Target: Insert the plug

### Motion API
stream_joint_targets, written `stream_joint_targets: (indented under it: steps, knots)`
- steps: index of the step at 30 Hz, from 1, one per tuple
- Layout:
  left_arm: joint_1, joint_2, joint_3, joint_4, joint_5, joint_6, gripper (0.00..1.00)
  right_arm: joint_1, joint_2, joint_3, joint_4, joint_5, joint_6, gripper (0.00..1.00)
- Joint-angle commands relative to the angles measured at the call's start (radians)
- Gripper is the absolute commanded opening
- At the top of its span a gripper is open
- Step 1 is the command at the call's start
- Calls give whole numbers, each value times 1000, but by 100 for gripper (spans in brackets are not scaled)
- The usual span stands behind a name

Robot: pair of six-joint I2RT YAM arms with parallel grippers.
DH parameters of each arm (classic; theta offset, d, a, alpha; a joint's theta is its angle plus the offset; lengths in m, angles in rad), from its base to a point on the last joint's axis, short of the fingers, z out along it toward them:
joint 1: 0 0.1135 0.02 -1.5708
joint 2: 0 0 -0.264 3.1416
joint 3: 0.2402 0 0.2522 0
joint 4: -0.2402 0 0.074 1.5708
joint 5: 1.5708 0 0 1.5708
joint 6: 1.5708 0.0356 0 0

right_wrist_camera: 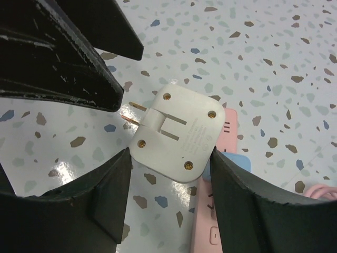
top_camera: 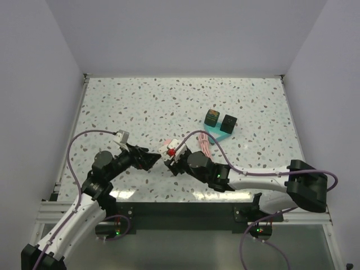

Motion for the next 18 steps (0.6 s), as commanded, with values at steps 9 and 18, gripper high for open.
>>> stream_joint_targets:
  steps: [9,18]
  knots:
    - [-2,134,-33,316,216,-101,93,29,-152,-78,92,-76,-92,29]
    - [-2,200,-79,514,312,-200,76,67,-183,-78,101,-64,-135,28]
